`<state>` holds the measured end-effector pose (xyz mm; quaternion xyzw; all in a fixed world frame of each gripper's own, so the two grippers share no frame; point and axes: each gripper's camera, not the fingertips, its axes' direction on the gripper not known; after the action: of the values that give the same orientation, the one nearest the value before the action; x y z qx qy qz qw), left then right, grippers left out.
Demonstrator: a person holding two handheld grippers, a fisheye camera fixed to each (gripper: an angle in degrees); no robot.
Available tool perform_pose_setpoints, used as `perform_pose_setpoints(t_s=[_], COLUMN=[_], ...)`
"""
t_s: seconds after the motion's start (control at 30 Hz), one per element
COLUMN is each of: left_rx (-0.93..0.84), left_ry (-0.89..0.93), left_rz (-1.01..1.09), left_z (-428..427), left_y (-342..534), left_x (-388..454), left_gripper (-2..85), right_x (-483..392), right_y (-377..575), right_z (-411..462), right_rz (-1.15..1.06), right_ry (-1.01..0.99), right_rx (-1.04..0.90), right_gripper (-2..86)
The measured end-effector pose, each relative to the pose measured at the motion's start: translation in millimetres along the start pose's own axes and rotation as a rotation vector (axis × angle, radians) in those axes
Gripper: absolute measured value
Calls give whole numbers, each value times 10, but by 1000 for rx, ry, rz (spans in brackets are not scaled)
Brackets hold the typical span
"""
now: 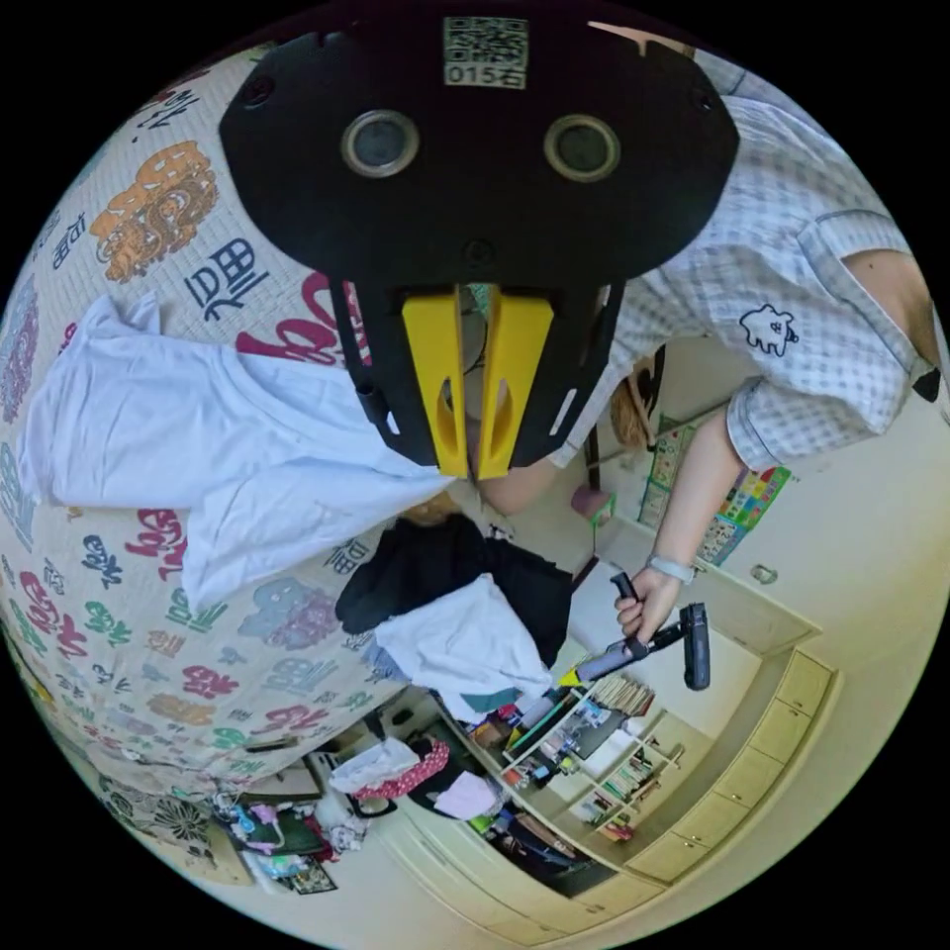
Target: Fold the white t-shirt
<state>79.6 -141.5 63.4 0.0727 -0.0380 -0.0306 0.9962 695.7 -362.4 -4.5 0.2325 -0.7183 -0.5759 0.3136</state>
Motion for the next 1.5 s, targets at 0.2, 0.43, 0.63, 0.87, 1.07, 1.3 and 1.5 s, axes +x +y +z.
perform_pose_setpoints(t_s=[0.2, 0.43, 0.63, 0.87, 1.07, 1.3, 1.5], left_rx=[-262, -359, -530, -470, -314, -237, -67], left_ry=[418, 232, 26, 526, 774, 861, 947], left_rz=[284, 597, 625, 362, 323, 358, 449], left_z=[912, 1568, 1974, 1433, 691, 64, -680], left_y=[515, 969, 1087, 689, 409, 349, 309], left_x=[1744, 3191, 3360, 2957, 2627, 2364, 2303], left_gripper=[127, 130, 66, 14, 8, 4, 1], right_x=[290, 384, 267, -48, -752, -1790, -3101], right_y=[527, 848, 536, 525, 776, 1183, 1424], right_z=[-45, 12, 518, 550, -214, -1431, -2245], right_rz=[122, 151, 16, -14, 31, 5, -167], right_ry=[231, 520, 542, 556, 484, 451, 523], right_rx=[-28, -163, -276, -269, 57, 364, 512], right_gripper=[51, 80, 98, 86, 26, 7, 5])
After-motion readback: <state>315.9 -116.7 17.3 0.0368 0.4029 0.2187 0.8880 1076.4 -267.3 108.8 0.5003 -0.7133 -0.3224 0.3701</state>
